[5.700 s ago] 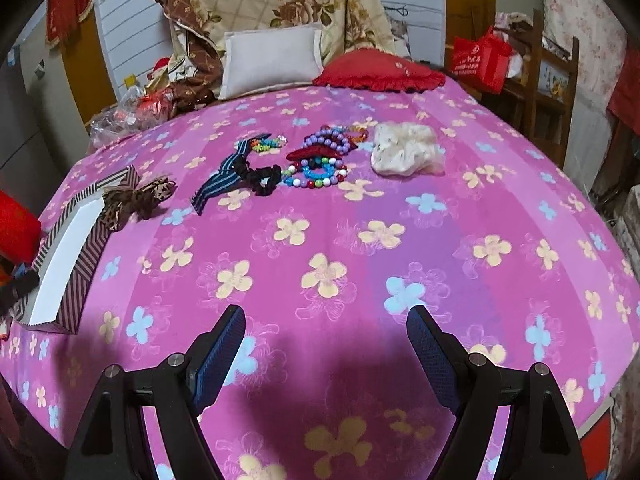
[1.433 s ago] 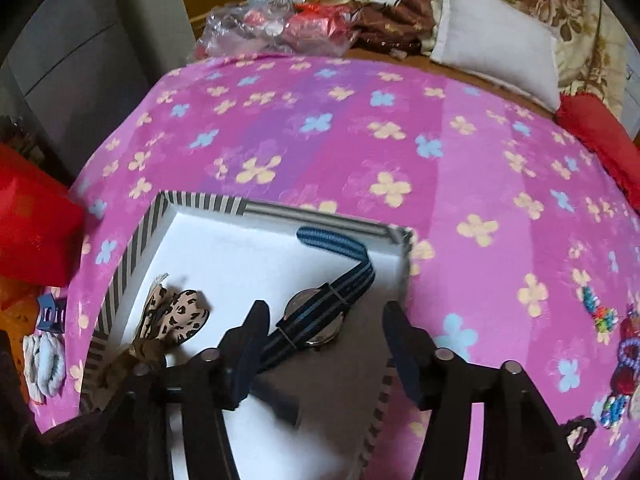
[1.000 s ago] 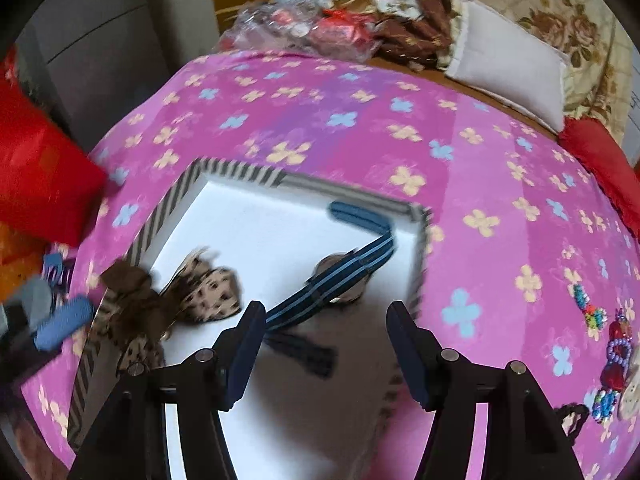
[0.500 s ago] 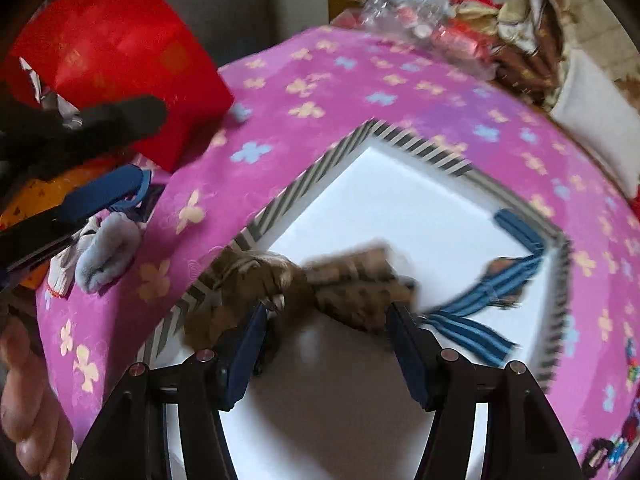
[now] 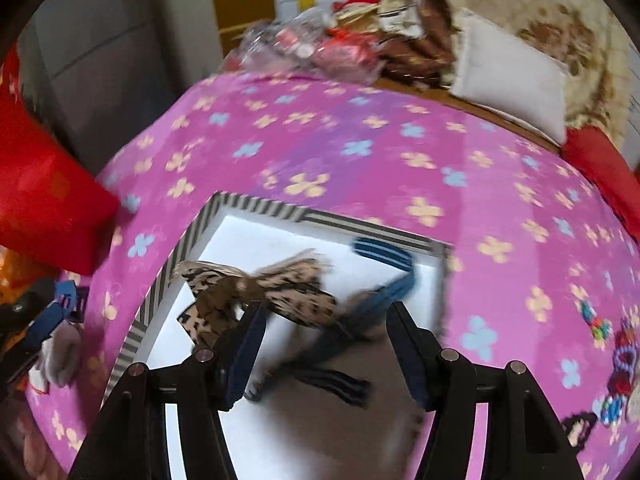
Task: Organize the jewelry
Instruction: 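Release the watch into the tray with the right tool while the left releases the clip, then grasp the black scrunchie with the left tool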
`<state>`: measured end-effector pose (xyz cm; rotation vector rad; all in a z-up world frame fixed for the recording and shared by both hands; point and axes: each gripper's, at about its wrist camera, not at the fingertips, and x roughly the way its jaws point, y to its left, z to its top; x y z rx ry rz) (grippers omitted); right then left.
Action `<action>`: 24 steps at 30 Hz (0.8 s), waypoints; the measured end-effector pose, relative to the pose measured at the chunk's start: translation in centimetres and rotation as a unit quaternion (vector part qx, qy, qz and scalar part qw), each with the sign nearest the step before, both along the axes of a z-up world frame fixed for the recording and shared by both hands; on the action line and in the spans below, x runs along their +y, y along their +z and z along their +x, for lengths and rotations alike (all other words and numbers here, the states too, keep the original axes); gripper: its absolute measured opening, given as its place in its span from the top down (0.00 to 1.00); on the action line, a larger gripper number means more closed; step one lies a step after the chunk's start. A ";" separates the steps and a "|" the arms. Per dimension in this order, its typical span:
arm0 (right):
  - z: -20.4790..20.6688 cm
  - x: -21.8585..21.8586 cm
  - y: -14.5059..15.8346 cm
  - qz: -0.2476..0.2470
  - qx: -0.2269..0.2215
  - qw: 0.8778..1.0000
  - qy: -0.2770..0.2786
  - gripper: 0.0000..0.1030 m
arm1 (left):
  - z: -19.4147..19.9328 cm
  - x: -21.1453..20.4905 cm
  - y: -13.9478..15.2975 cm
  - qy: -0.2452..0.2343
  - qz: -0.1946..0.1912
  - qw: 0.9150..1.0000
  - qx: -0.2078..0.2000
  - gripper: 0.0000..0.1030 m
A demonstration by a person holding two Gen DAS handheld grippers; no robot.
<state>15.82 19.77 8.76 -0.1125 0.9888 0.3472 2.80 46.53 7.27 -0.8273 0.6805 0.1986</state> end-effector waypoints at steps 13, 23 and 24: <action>-11.1 -16.6 -0.2 0.034 0.034 0.994 -0.096 0.41 | 0.5 -4.1 1.2 -0.024 0.089 0.995 0.023 0.42; -19.1 -25.5 1.2 -0.023 -0.021 0.990 -0.139 0.41 | -4.7 -13.7 3.8 -0.019 0.223 0.975 -0.013 0.42; -19.5 -25.9 1.3 -0.027 -0.028 0.989 -0.140 0.41 | -5.7 -14.8 4.1 -0.021 0.231 0.973 -0.014 0.42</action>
